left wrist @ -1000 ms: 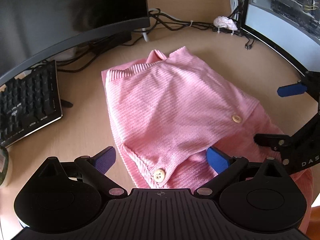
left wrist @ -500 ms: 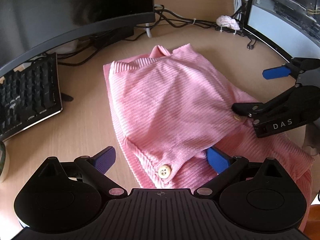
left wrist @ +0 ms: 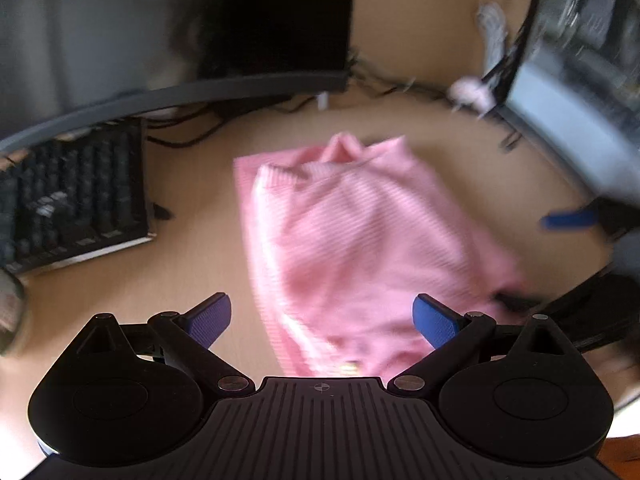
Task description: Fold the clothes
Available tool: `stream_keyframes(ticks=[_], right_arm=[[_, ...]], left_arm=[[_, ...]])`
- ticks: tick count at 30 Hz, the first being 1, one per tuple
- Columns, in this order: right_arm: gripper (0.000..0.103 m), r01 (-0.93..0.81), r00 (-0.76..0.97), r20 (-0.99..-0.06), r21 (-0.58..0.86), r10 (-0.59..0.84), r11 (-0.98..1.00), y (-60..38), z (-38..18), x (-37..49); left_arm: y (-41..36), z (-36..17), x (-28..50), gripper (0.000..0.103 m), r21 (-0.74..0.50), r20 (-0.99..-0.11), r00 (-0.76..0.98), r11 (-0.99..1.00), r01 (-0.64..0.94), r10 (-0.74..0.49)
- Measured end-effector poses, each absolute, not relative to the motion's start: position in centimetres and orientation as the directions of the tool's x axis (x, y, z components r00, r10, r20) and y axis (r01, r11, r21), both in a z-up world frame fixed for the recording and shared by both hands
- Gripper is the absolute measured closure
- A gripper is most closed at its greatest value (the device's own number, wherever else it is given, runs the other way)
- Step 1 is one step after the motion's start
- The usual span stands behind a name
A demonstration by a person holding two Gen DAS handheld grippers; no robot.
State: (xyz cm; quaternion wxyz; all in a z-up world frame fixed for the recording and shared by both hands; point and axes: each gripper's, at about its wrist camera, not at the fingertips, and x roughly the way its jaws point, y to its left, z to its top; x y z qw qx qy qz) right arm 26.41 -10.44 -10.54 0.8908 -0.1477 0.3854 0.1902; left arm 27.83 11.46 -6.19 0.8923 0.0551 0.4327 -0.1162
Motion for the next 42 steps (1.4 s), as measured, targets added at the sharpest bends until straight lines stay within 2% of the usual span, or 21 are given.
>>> stream_keyframes(ticks=[3, 5, 7, 11, 14, 17, 19, 23, 25, 26, 27, 28, 29, 30, 33, 37, 39, 42], right_arm=[[0.000, -0.428, 0.642, -0.720, -0.050, 0.264, 0.903, -10.3, -9.0, 28.5], [0.000, -0.410, 0.661, -0.707, -0.060, 0.251, 0.910, -9.9, -8.6, 30.2], [0.000, -0.405, 0.670, -0.696, -0.054, 0.256, 0.913, -9.8, -8.2, 31.5], [0.001, -0.395, 0.647, -0.699, 0.032, 0.303, 0.918, -10.5, -7.7, 34.3], [0.014, -0.373, 0.612, -0.711, 0.126, 0.346, 0.919, -11.5, -7.9, 36.3], [0.036, -0.350, 0.562, -0.716, 0.248, 0.414, 0.904, -12.4, -8.5, 38.4], [0.041, -0.361, 0.537, -0.714, 0.285, 0.448, 0.888, -11.7, -9.0, 39.6], [0.042, -0.388, 0.513, -0.717, 0.298, 0.473, 0.872, -9.1, -10.6, 42.1], [0.049, -0.392, 0.496, -0.726, 0.302, 0.477, 0.869, -7.8, -11.7, 43.3], [0.057, -0.391, 0.484, -0.734, 0.306, 0.476, 0.868, -7.3, -12.3, 43.7], [0.069, -0.389, 0.469, -0.740, 0.315, 0.481, 0.865, -6.9, -12.9, 44.1], [0.075, -0.390, 0.461, -0.741, 0.324, 0.487, 0.862, -6.7, -13.3, 44.1], [0.088, -0.392, 0.456, -0.740, 0.332, 0.495, 0.858, -6.5, -13.3, 44.0], [0.095, -0.395, 0.444, -0.738, 0.348, 0.508, 0.850, -6.5, -13.2, 43.7], [0.096, -0.446, 0.470, -0.677, 0.371, 0.566, 0.814, -7.6, -10.1, 40.1], [0.096, -0.553, 0.468, -0.597, 0.377, 0.652, 0.743, -10.2, -4.6, 32.5], [0.096, -0.604, 0.432, -0.615, 0.347, 0.660, 0.718, -11.1, -3.5, 28.1], [0.097, -0.638, 0.345, -0.716, 0.296, 0.608, 0.711, -11.2, -5.3, 22.7]], left_arm=[[10.8, -7.5, 28.4, 0.003, 0.108, -0.806, 0.586, 0.954, 0.278, -0.080], [11.0, -7.3, 28.5, 0.003, 0.113, -0.802, 0.592, 0.955, 0.274, -0.075], [11.7, -5.8, 28.7, 0.003, 0.038, -0.763, 0.632, 0.965, 0.258, -0.138], [13.2, -3.0, 30.2, 0.003, -0.245, -0.632, 0.665, 0.916, 0.317, -0.399], [13.1, -4.1, 32.8, 0.003, -0.376, -0.608, 0.618, 0.866, 0.329, -0.499], [12.5, -7.5, 35.0, 0.003, -0.368, -0.686, 0.568, 0.890, 0.267, -0.454], [12.5, -9.4, 35.4, 0.003, -0.343, -0.725, 0.556, 0.913, 0.220, -0.406], [13.0, -8.4, 33.9, 0.003, -0.350, -0.721, 0.572, 0.918, 0.187, -0.391], [14.0, -7.7, 33.0, 0.003, -0.348, -0.725, 0.583, 0.926, 0.150, -0.367], [14.6, -7.5, 32.5, 0.003, -0.344, -0.728, 0.589, 0.930, 0.129, -0.351], [15.4, -7.2, 31.8, 0.003, -0.346, -0.730, 0.594, 0.933, 0.102, -0.336], [16.3, -7.0, 31.0, 0.003, -0.354, -0.733, 0.599, 0.933, 0.069, -0.322], [17.2, -6.9, 30.4, 0.003, -0.363, -0.734, 0.603, 0.931, 0.040, -0.312], [18.2, -6.8, 29.7, 0.003, -0.372, -0.735, 0.607, 0.928, 0.011, -0.302], [20.6, -6.5, 28.3, 0.003, -0.405, -0.731, 0.620, 0.912, -0.058, -0.285], [23.2, -5.2, 27.5, 0.003, -0.489, -0.683, 0.653, 0.869, -0.073, -0.329], [23.7, -3.8, 27.7, 0.003, -0.513, -0.643, 0.678, 0.858, -0.036, -0.356], [23.5, -1.4, 28.4, 0.003, -0.525, -0.582, 0.705, 0.849, 0.054, -0.405]])
